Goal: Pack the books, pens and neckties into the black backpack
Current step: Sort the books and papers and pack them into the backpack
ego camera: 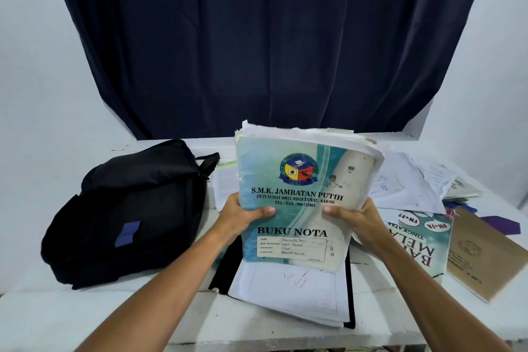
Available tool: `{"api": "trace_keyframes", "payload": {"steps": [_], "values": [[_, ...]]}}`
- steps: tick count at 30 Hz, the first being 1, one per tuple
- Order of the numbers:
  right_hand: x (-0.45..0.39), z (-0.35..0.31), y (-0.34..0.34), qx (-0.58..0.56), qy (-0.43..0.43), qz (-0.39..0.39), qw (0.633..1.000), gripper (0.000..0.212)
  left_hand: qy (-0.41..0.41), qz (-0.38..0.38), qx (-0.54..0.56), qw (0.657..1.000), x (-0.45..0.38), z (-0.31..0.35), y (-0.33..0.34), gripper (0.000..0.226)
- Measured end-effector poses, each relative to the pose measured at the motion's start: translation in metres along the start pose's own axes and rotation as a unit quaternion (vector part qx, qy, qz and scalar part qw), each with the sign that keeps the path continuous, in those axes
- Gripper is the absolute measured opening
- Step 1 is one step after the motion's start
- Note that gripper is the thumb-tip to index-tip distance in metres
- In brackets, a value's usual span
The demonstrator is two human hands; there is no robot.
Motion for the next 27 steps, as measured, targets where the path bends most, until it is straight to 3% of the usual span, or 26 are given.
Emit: {"api": "trace_keyframes", "payload": {"steps": [3, 5, 9, 10, 13, 15, 17, 19, 21, 25, 27], "values": [[0.003, 0.011, 0.0, 0.019, 0.032, 0.0, 0.999, 0.082, -0.019, 0.003, 0.014, 1.0, 0.005, -0.01, 0.001, 0.057], [0.002, 0.008, -0.001, 0.032, 0.03, 0.005, 0.999, 0.077, -0.024, 0.0, 0.004, 1.0, 0.006, -0.014, 0.001, 0.05], [-0.001, 0.002, 0.001, 0.033, 0.04, 0.032, 0.998, 0.036, -0.049, 0.02, 0.0, 0.999, -0.003, -0.015, -0.005, 0.047], [-0.002, 0.0, 0.002, 0.04, 0.045, 0.043, 0.997, 0.04, -0.056, 0.022, -0.011, 0.998, -0.006, -0.011, -0.007, 0.042], [-0.007, 0.006, 0.004, 0.009, 0.09, 0.084, 0.992, 0.081, -0.084, -0.008, -0.054, 0.995, -0.012, 0.015, -0.007, 0.039], [-0.008, 0.005, 0.008, -0.065, 0.097, 0.11, 0.987, 0.086, -0.075, -0.027, -0.117, 0.99, -0.013, 0.039, -0.016, 0.045], [-0.011, 0.003, 0.015, -0.137, 0.109, 0.124, 0.977, 0.082, -0.03, 0.019, -0.14, 0.99, -0.011, 0.06, -0.04, 0.061], [-0.015, -0.004, 0.022, -0.208, 0.111, 0.134, 0.963, 0.045, 0.031, 0.119, -0.073, 0.99, -0.001, 0.067, -0.069, 0.096], [-0.022, -0.008, 0.029, -0.264, 0.122, 0.147, 0.945, 0.025, 0.042, 0.171, 0.057, 0.983, 0.015, 0.05, -0.077, 0.108], [-0.034, -0.017, 0.058, -0.318, 0.118, 0.149, 0.929, 0.04, -0.03, 0.054, 0.225, 0.972, 0.023, 0.018, -0.026, 0.124], [-0.037, -0.022, 0.068, -0.325, 0.105, 0.149, 0.928, 0.041, -0.011, 0.058, 0.296, 0.953, 0.017, 0.024, -0.017, 0.11]]}}
Point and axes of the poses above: each hand's wrist, its own x-axis away from the middle knuckle, its own y-axis out of the palm, z = x × y, the point moved 9 cm from there along -x, towards the middle knuckle, and after that the axes turned 7 degrees about x, right-handed, at the moved point
